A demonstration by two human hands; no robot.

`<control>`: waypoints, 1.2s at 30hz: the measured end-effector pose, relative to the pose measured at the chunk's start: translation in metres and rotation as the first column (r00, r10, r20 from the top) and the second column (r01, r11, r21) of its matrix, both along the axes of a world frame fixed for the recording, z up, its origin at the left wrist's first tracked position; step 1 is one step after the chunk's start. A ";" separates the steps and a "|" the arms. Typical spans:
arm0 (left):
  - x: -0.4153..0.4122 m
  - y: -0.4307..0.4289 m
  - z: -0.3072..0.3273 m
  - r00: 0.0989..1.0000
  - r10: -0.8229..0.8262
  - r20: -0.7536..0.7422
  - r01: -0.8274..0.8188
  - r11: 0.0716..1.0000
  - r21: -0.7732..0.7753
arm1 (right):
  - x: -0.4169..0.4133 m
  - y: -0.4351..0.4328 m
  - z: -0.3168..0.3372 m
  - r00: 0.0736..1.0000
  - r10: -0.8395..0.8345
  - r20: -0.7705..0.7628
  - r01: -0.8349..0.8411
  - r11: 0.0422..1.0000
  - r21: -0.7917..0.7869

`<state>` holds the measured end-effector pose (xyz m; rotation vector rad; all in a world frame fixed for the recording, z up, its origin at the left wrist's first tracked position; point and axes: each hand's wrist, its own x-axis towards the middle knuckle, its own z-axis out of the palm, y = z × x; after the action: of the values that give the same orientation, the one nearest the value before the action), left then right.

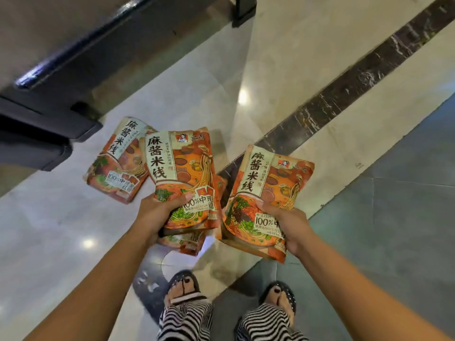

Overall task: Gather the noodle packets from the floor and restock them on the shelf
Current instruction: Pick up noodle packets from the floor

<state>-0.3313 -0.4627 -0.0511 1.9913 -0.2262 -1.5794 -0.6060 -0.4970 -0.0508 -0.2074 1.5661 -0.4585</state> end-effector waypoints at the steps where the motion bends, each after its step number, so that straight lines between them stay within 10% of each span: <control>1: -0.001 0.014 0.024 0.999 0.032 -0.004 -0.032 0.999 0.021 | 0.000 0.011 0.022 1.000 0.017 0.001 -0.017 0.999 0.028; 17: -0.016 0.217 0.340 0.881 0.473 0.019 -0.473 0.876 0.095 | 0.045 0.102 0.346 0.855 0.516 0.054 -0.519 0.852 0.074; 36: 0.063 0.602 0.396 0.129 0.987 0.094 -0.992 0.130 -0.003 | 0.336 0.380 0.402 0.168 0.983 0.067 -0.978 0.175 -0.115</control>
<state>-0.2680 0.1397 0.3444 1.5098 1.0168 -0.5336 -0.2701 -0.1172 0.3516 -1.1635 0.9519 0.5790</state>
